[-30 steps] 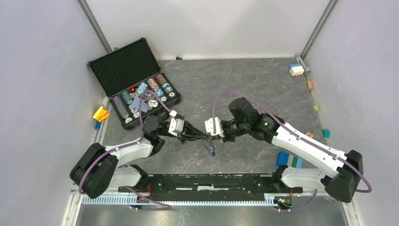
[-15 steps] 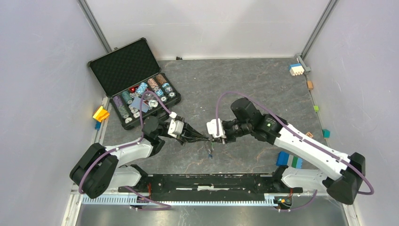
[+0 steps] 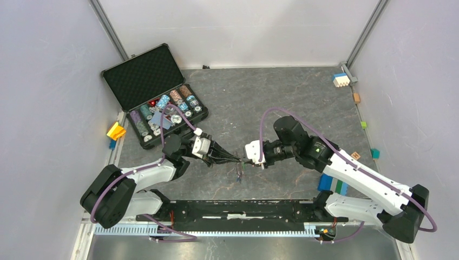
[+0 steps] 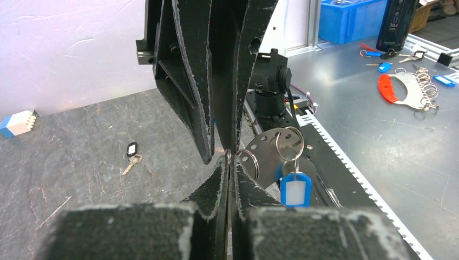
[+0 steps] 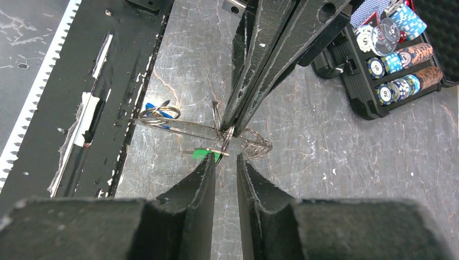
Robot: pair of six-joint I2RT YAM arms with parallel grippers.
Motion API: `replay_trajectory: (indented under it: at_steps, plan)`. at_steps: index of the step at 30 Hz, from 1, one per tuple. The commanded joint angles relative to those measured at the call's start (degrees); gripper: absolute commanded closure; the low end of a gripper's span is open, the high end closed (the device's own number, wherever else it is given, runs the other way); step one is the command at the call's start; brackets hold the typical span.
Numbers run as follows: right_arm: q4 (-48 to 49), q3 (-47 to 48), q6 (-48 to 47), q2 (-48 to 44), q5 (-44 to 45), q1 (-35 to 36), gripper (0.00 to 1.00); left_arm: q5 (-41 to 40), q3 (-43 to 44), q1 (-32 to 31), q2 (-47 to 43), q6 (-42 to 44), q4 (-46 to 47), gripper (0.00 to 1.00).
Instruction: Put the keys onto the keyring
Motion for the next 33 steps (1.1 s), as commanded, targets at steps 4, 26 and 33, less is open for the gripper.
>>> replay_trajectory:
  at_steps: [4, 26, 33]
  plan:
    - [4.73, -1.21, 1.17, 0.16, -1.89, -0.32, 0.75, -0.32, 1.4, -0.33, -0.91, -2.27, 3.68, 0.98]
    - [9.76, -4.18, 4.93, 0.92, -1.47, -0.32, 0.81, -1.92, 1.14, -0.33, -0.93, -2.59, 4.11, 0.98]
    - [10.05, -4.03, 5.31, 0.88, -1.67, -0.47, 0.88, -2.1, 0.88, -0.34, -0.87, -2.44, 4.13, 0.98]
